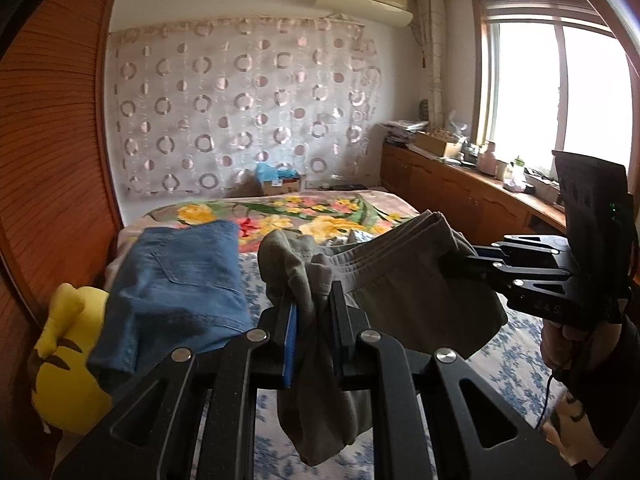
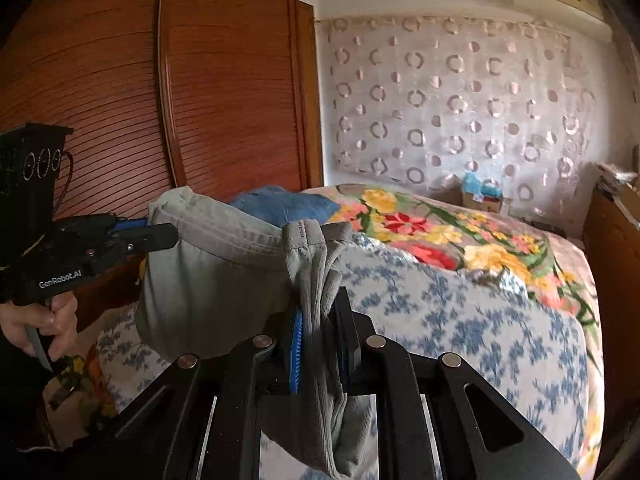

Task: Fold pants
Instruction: 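Lift the folded grey-green pants with both tools and carry toward the denim pile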

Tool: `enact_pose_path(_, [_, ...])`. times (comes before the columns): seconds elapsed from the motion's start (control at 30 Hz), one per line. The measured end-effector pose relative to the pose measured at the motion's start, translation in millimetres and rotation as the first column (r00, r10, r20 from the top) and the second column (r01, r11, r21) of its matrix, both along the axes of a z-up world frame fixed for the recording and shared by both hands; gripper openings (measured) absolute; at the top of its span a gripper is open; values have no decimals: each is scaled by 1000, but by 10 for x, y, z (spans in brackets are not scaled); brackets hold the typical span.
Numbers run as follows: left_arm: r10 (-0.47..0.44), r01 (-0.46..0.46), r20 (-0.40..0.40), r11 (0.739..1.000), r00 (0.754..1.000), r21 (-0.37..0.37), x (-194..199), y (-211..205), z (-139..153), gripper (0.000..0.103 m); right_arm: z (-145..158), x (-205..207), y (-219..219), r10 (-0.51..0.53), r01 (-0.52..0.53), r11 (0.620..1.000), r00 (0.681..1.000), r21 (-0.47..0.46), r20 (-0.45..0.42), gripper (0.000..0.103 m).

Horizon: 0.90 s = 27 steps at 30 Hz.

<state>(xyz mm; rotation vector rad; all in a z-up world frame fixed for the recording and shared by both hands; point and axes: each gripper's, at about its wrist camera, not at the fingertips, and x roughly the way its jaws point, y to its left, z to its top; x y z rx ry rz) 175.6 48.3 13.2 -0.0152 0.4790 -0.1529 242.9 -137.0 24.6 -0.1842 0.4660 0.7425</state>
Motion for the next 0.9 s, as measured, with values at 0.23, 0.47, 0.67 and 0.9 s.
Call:
enact_pose_path(0.23, [57, -57, 8, 998, 998, 14, 171, 227, 71, 15, 2, 458, 205, 35, -34, 999, 999, -19, 24, 14])
enact_pose_path(0.47, [97, -98, 12, 995, 995, 38, 281, 333, 104, 15, -48, 811, 417, 64, -62, 997, 997, -39, 32, 14])
enact_pose_path(0.67, [120, -120, 3, 992, 993, 34, 420, 456, 38, 15, -125, 1087, 567, 92, -91, 995, 996, -46, 21, 14])
enact_pose_path(0.9, [148, -148, 0, 988, 989, 42, 578, 562, 1, 15, -154, 1365, 679, 115, -115, 993, 993, -35, 14, 14])
